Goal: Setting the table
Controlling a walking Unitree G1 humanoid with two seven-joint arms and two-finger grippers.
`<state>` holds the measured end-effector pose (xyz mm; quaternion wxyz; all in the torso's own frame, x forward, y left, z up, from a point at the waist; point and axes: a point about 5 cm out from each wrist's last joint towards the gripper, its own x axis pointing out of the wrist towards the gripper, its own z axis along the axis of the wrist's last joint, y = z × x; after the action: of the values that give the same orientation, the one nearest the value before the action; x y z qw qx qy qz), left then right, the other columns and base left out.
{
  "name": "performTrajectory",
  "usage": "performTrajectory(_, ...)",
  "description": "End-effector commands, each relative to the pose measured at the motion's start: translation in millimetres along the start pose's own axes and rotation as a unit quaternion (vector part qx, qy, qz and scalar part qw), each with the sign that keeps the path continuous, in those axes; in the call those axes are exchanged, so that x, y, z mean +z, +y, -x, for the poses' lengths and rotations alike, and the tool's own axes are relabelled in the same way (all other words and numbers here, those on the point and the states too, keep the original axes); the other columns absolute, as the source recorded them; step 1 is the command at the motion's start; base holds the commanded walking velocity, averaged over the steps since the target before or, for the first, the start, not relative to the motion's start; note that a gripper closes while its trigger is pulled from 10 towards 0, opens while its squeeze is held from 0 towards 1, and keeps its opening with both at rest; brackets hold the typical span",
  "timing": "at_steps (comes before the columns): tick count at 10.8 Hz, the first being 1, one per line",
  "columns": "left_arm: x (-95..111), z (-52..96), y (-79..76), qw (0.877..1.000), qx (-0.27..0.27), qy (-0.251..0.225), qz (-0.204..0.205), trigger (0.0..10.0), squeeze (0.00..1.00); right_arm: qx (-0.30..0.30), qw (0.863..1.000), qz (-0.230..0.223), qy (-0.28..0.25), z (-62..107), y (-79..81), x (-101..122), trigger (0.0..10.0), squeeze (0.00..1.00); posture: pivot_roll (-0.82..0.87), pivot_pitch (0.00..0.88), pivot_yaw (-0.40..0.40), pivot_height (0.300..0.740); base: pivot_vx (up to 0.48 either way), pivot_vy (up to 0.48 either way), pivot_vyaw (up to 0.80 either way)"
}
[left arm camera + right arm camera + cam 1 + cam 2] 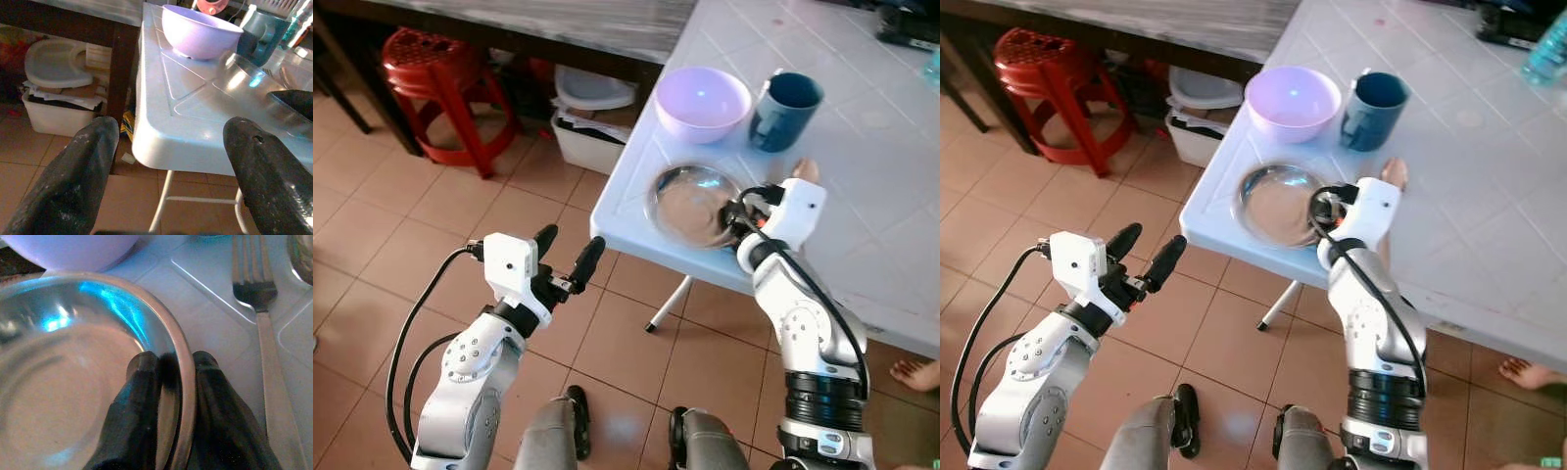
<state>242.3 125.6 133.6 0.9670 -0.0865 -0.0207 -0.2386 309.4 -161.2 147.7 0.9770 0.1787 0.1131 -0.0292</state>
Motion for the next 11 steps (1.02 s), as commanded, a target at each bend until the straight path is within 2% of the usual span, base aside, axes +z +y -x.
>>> performTrajectory(1, -0.4, 0.6, -0.6, 1.0, -0.002, 0.001, -0.001, 10.0, 0.0, -0.072, 0.995, -0.003, 0.069, 3.1, -28.1, -28.5, 0.0, 0.0, -0.07, 0.225, 0.021, 0.74, 0.0, 0.0, 0.0)
performTrajectory(7, 2.3, 0.2, -4.8, 1.0, -0.029, -0.007, 0.002, 10.0, 0.0, -0.095, 0.994, -0.016, 0.059, 0.9, -30.6, -23.9, 0.0, 0.0, -0.07, 0.219, 0.02, 0.74, 0.0, 0.0, 0.0)
performTrajectory(9, -0.3, -0.5, 0.9, 1.0, -0.008, -0.001, -0.006, 10.0, 0.0, -0.077, 0.996, -0.018, 0.04, 0.5, -24.7, -20.5, 0.0, 0.0, -0.07, 0.219, 0.018, 0.74, 0.0, 0.0, 0.0)
performTrajectory(10, -1.5, -3.4, 10.0, 0.999, 0.029, 0.001, -0.019, 10.0, 0.0, -0.033, 0.999, 0.007, -0.002, 1.8, -11.6, -11.9, 0.0, 0.0, -0.07, 0.218, 0.017, 0.74, 0.0, 0.0, 0.0)
performTrajectory(11, -3.7, -2.5, 15.6, 0.998, 0.056, 0.009, -0.036, 10.0, 0.0, -0.006, 1.0, 0.012, -0.006, 4.1, -3.7, -13.4, 10.0, 0.0, -0.07, 0.218, 0.019, 0.74, 0.0, 0.48, 0.0)
